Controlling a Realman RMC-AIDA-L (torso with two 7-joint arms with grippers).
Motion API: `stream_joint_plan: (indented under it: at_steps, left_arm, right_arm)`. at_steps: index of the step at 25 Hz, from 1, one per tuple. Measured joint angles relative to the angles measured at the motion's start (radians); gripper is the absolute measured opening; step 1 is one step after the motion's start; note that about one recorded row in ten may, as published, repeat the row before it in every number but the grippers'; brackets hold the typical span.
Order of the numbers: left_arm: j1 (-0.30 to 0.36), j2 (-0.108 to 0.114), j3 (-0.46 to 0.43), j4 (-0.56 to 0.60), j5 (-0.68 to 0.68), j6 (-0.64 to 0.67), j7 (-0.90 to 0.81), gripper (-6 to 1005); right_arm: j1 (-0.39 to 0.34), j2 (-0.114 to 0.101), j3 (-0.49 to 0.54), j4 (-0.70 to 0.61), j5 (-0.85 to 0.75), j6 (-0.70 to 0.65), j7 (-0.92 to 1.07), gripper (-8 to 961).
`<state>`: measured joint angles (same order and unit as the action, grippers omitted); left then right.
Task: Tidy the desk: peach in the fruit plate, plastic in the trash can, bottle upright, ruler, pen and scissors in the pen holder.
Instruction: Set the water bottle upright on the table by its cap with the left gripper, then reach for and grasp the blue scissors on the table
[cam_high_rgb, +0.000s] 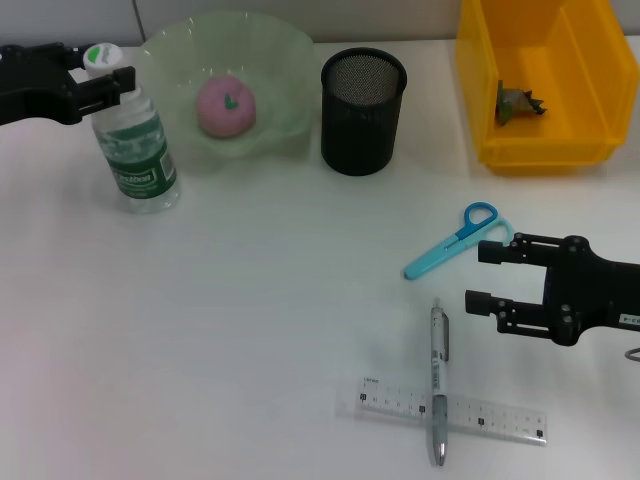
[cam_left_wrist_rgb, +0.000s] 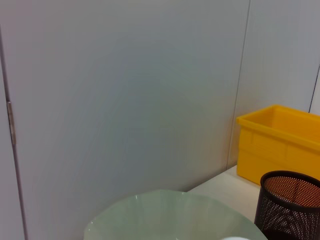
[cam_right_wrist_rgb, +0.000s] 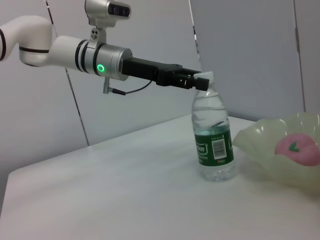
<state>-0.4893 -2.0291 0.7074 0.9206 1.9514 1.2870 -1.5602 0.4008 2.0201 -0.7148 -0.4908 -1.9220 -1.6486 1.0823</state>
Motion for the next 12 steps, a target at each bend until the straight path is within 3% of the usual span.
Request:
stream_joint_plan:
  at_steps: [8,12]
  left_arm:
    - [0.003,0.000,0.000,0.003,0.000,0.005,-0.006,592]
    - [0.006,0.000,0.000,0.006,-0.003,0.008,-0.008,747]
  right_arm:
    - [-0.002,0.000,0.000,0.000,0.000,-0.008,0.001,672]
    - [-0.002,0.000,0.000,0.000,0.000,-0.009,0.002,672]
